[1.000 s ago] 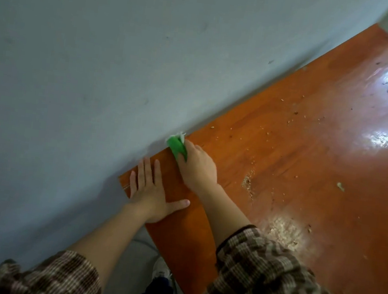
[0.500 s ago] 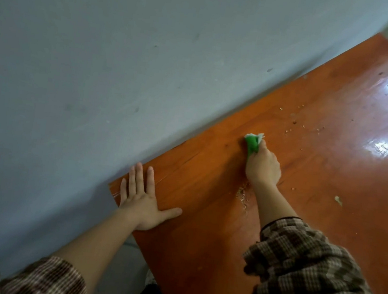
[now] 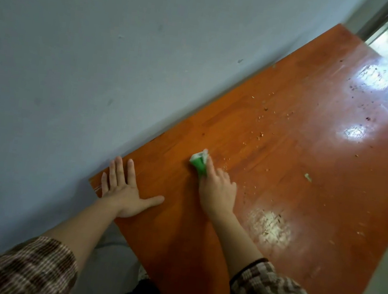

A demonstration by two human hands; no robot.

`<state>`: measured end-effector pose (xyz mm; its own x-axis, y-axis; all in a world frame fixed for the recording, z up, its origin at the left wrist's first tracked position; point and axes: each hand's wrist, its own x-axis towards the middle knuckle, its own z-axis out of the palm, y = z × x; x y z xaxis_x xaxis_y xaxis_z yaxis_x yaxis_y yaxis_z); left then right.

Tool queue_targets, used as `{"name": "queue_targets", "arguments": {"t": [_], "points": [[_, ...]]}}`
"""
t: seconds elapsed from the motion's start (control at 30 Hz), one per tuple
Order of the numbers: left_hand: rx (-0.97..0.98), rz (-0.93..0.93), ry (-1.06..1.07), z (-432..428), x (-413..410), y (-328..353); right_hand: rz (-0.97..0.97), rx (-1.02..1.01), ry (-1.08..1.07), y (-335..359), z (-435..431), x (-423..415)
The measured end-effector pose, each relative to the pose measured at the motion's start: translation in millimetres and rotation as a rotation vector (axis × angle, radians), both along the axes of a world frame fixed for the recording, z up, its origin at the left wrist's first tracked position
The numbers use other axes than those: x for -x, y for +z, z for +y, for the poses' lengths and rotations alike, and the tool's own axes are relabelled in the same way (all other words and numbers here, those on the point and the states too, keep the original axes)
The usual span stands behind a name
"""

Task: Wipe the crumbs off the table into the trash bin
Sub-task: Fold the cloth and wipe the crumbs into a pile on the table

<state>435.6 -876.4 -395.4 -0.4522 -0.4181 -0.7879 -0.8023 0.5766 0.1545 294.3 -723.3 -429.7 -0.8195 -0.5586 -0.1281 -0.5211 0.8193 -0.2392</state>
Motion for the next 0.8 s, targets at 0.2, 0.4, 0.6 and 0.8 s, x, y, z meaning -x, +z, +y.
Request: {"name": "queue_targets", "arguments": {"t": [0.2, 0.4, 0.6, 0.8], "points": [[-0.007, 0.0, -0.02, 0, 0, 2, 0.006, -0.084, -0.322, 5, 52, 63], [-0.008, -0.004, -0.027, 1, -1, 1, 0.05, 0.156, -0.205, 19, 38, 21], [0.008, -0.004, -0.026, 0, -1, 0, -0.008, 0.063, 0.059, 2, 22, -56], [0.025, 0.029, -0.043, 3, -4, -4, 0.024, -0.011, -0.229, -14, 94, 2]]}}
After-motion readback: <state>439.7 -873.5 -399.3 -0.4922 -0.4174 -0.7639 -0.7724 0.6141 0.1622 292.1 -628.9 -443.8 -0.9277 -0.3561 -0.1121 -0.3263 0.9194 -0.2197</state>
